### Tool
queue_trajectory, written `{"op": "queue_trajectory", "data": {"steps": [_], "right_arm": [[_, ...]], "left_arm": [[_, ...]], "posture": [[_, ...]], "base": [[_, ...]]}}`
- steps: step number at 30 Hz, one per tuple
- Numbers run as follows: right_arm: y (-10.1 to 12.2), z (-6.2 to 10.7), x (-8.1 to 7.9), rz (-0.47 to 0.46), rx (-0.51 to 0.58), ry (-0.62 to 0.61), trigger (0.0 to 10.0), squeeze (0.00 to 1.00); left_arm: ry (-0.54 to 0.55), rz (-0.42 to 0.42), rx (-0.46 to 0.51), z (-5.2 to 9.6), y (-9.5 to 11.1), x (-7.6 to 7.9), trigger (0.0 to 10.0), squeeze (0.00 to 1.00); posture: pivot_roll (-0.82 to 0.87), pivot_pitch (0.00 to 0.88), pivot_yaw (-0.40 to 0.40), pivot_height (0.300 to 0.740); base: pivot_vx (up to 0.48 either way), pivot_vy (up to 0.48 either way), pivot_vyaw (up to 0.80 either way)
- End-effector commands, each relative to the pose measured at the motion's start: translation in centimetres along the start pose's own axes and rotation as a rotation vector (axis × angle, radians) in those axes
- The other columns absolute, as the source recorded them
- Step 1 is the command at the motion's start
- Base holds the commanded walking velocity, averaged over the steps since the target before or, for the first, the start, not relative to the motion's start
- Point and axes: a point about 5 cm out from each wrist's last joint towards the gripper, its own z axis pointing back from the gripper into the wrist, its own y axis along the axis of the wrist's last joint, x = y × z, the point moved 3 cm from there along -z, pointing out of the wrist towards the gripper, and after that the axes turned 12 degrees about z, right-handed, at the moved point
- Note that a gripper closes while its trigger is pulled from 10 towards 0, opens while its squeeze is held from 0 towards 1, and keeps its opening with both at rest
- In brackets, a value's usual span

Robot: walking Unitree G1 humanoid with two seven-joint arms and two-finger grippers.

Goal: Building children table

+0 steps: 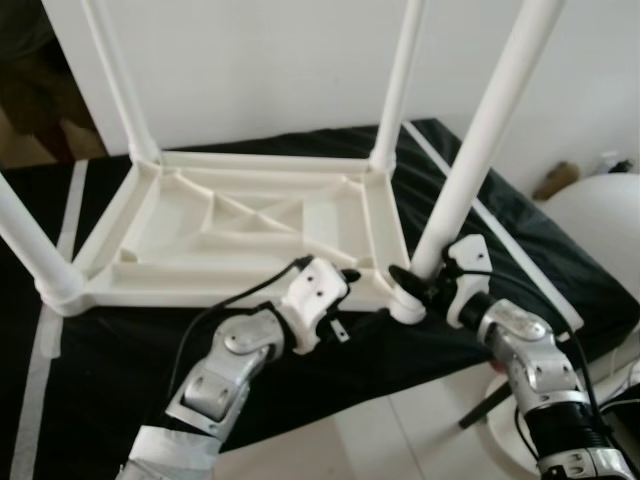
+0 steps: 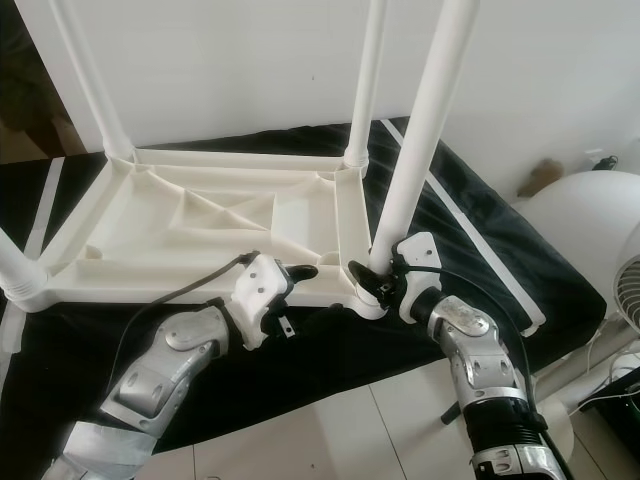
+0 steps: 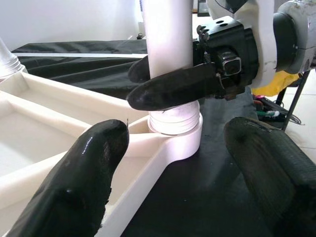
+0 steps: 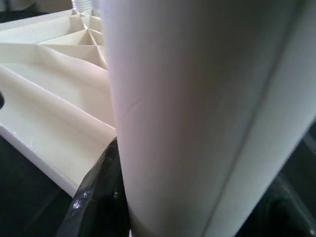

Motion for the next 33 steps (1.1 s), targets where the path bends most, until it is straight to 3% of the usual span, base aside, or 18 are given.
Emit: {"op": "queue_trajectory", "data": {"steps": [1,7,12,19,20,24,30,33], "right_arm": [[-1.8,0.5,0.1,-0.033,-0.078,-0.061,10.0,0.00],[-2.0,0.7,0.3,-0.044,-0.098,-0.146,10.0,0.00],[-2.2,1.0,0.8,-0.096,-0.132,-0.338,10.0,0.00],[-2.6,1.3,0.9,-0.169,-0.149,-0.457,10.0,0.00],[-3.2,1.6,0.5,-0.205,-0.174,-0.529,10.0,0.00],[-3.5,1.7,-0.3,-0.236,-0.193,-0.599,10.0,0.00],[-3.0,0.6,-2.4,-0.337,-0.204,-0.713,10.0,0.00],[-2.3,0.1,-2.7,-0.310,-0.187,-0.711,10.0,0.00]], "left_arm": [[-0.025,0.002,0.000,0.0,0.3,0.2,10.0,0.00],[-0.023,0.005,-0.004,0.1,0.1,0.2,10.0,0.00],[-0.020,0.006,-0.007,0.0,-0.1,0.2,10.0,0.00],[-0.021,0.006,-0.005,0.0,-0.1,0.2,10.0,0.00],[-0.022,0.004,-0.006,0.0,-0.1,0.2,10.0,0.00],[-0.024,0.005,-0.005,0.0,0.0,0.2,10.0,0.00],[-0.026,0.004,-0.001,-0.4,0.0,0.2,10.0,0.00],[-0.034,0.011,0.007,-0.6,0.0,0.6,10.0,0.00]], "posture": [[-0.04,0.047,-0.011,0.740],[-0.04,0.049,-0.010,0.740],[-0.05,0.050,-0.007,0.740],[-0.05,0.051,-0.005,0.740],[-0.05,0.051,-0.002,0.740],[-0.05,0.050,0.000,0.740],[-0.06,0.047,-0.003,0.740],[-0.06,0.048,-0.004,0.740]], "base": [[0.000,0.000,0.00],[0.000,0.000,0.00],[0.000,0.000,0.00],[0.000,0.000,0.00],[0.000,0.000,0.00],[0.000,0.000,0.00],[0.000,0.000,0.00],[0.000,0.000,0.00]]}}
